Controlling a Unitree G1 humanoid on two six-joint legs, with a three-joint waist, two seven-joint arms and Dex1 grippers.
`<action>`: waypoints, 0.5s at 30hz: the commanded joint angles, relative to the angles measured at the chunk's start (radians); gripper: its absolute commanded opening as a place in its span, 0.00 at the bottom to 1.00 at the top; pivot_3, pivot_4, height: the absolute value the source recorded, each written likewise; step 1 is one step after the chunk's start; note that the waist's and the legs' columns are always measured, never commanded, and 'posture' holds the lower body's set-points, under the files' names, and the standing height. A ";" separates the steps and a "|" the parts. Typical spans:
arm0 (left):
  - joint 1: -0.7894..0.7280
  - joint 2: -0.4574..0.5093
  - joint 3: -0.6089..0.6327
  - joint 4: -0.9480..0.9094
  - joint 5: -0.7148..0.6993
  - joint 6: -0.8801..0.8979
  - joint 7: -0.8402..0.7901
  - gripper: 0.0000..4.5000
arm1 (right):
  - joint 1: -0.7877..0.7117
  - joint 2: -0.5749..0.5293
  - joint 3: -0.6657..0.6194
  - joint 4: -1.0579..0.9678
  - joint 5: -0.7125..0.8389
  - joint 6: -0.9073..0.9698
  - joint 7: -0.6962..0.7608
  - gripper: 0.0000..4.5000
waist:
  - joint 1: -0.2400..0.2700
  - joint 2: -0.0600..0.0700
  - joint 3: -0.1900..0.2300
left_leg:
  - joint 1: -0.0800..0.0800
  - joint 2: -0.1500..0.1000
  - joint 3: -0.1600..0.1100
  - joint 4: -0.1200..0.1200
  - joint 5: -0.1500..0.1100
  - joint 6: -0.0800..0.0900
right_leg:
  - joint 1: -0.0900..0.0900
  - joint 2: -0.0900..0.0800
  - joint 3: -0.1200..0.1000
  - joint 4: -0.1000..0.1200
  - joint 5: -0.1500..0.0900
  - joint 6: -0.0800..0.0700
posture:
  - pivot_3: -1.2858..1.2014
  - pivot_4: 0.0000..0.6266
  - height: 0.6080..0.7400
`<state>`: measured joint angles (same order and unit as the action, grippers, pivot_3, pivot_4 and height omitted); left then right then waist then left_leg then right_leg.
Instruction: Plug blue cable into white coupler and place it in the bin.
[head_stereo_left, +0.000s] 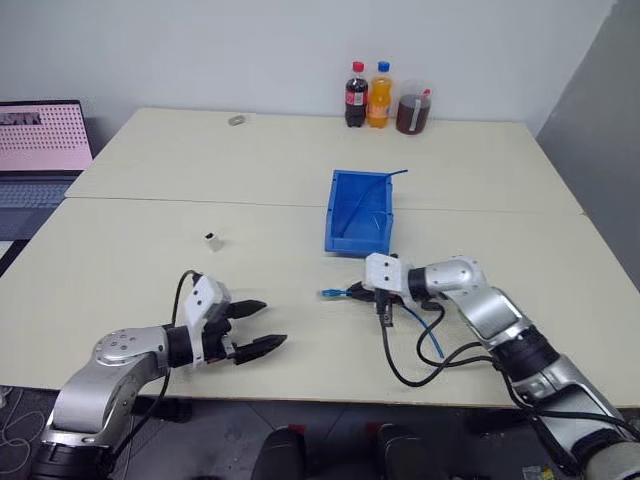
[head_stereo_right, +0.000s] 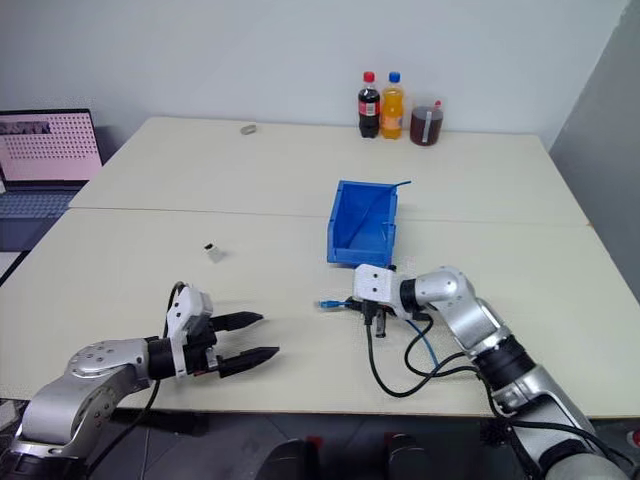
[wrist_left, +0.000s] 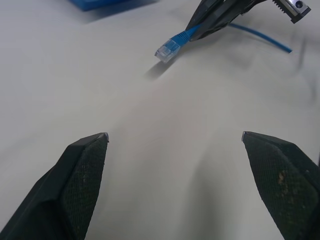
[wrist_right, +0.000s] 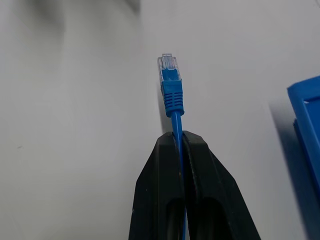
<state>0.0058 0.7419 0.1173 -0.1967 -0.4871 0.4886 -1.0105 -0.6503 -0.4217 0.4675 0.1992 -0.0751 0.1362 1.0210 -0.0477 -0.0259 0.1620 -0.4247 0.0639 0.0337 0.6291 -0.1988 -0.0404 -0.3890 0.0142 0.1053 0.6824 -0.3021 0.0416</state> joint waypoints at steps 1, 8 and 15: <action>-0.012 0.018 0.018 0.022 0.015 -0.050 -0.022 1.00 | -0.042 0.027 0.022 0.047 -0.038 -0.071 -0.003 0.01 | 0.000 0.000 0.000 | -0.001 0.000 -0.001 0.000 0.000 0.000 | 0.000 0.000 -0.001 0.000 0.000 0.000 | 0.52 0.24 1.00; -0.076 0.004 -0.045 0.110 0.074 -0.128 -0.062 1.00 | -0.055 0.058 0.022 0.095 -0.055 -0.111 -0.001 0.42 | 0.001 0.000 0.000 | -0.002 0.000 -0.005 -0.001 0.000 0.000 | 0.000 0.001 -0.006 0.003 -0.002 -0.004 | 0.52 0.24 1.00; -0.195 -0.036 -0.144 0.224 0.156 -0.225 -0.090 1.00 | 0.005 0.005 -0.022 -0.085 0.054 0.063 0.118 0.81 | 0.006 0.000 0.000 | -0.002 0.000 -0.005 0.000 0.000 0.000 | 0.000 0.001 -0.007 0.007 -0.003 -0.004 | 0.52 0.24 1.00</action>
<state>-0.1607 0.7147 -0.0043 0.0051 -0.3585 0.3076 -1.0864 -0.6634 -0.3997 0.4848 0.2181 -0.0878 0.1299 1.0881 -0.0417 -0.0257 0.1621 -0.4266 0.0641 0.0282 0.6292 -0.1987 -0.0405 -0.3892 0.0154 0.0982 0.6899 -0.3047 0.0374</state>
